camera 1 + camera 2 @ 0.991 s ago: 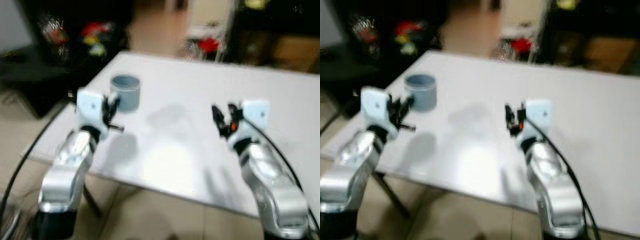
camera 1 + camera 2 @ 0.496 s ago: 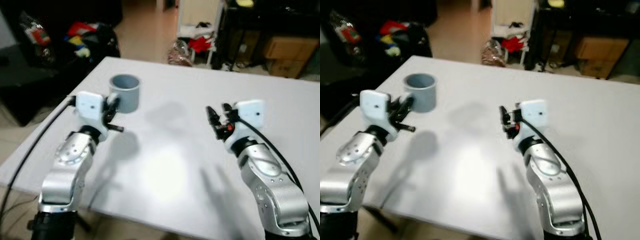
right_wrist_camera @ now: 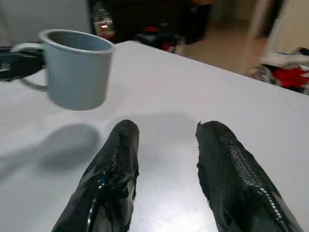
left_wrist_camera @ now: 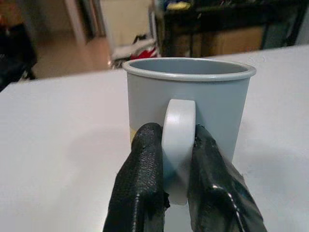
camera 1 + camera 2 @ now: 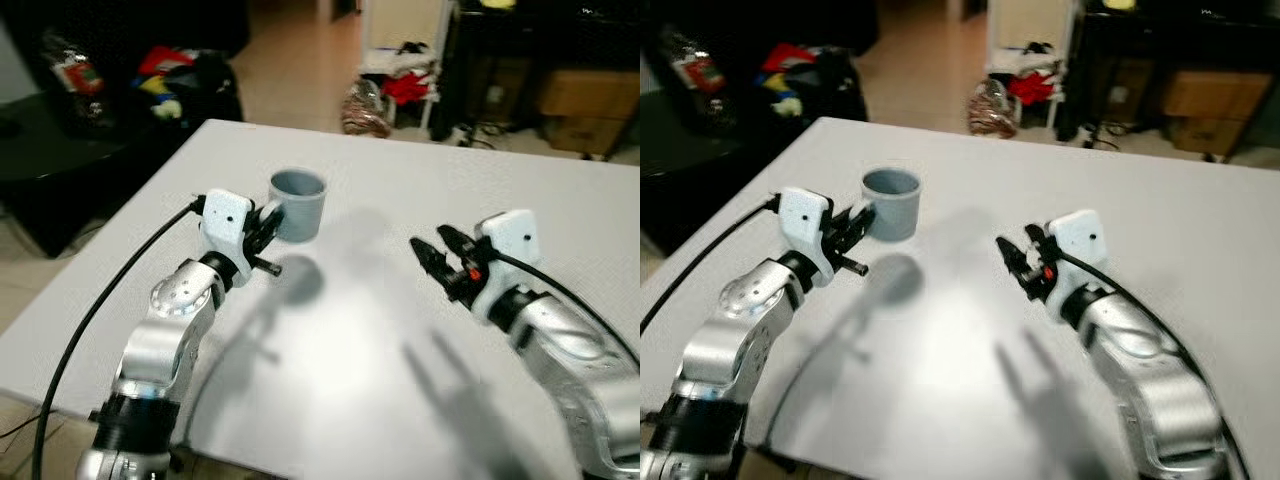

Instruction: Setting the table

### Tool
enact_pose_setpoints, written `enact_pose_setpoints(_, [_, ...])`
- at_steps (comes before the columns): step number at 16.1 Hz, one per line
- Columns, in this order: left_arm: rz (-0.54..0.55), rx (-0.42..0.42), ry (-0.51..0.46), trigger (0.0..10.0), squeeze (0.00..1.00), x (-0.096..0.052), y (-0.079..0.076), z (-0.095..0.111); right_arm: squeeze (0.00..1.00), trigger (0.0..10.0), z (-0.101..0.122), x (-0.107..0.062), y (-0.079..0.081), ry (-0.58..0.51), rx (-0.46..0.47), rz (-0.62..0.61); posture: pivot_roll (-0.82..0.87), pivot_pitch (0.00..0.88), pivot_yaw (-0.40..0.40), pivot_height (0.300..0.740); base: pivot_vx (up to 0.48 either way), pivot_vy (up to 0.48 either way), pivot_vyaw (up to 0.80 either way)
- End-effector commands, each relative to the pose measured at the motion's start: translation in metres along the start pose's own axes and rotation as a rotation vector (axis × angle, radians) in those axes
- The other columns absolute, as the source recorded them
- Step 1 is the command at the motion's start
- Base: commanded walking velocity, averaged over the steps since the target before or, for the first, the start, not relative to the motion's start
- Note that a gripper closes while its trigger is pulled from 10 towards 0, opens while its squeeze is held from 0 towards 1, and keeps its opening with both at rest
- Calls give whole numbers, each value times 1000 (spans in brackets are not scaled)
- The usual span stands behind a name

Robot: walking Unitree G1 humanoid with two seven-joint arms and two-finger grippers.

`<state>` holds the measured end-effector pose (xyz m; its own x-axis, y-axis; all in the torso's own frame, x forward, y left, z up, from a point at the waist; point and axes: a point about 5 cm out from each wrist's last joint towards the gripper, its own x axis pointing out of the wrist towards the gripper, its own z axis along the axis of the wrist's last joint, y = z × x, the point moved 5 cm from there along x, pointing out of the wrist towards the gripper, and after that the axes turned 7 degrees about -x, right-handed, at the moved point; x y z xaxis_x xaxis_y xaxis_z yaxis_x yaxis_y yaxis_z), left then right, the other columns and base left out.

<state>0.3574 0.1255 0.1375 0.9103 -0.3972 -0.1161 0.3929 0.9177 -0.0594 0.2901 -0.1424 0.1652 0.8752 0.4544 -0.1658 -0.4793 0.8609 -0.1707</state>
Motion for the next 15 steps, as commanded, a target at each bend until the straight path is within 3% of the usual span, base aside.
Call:
enact_pose_setpoints(1, [-19,-3,1,10000,0,5,-1,4,0,10000,4,-8,1,-15,-7,51,-55,0,60,740,0,0,0])
enact_pose_setpoints(3, [-36,-9,8,10000,0,12,0,-4,0,10000,1,-23,6,7,-43,189,-64,0,66,740,0,0,0])
enact_pose_setpoints(8, [-76,-106,37,10000,0,20,-3,-29,0,10000,-10,-39,21,71,-89,359,-65,0,59,740,0,0,0])
enact_pose_setpoints(15, [-112,-27,93,10000,0,12,5,-56,0,10000,-17,-44,26,105,-125,450,-64,0,52,740,0,0,0])
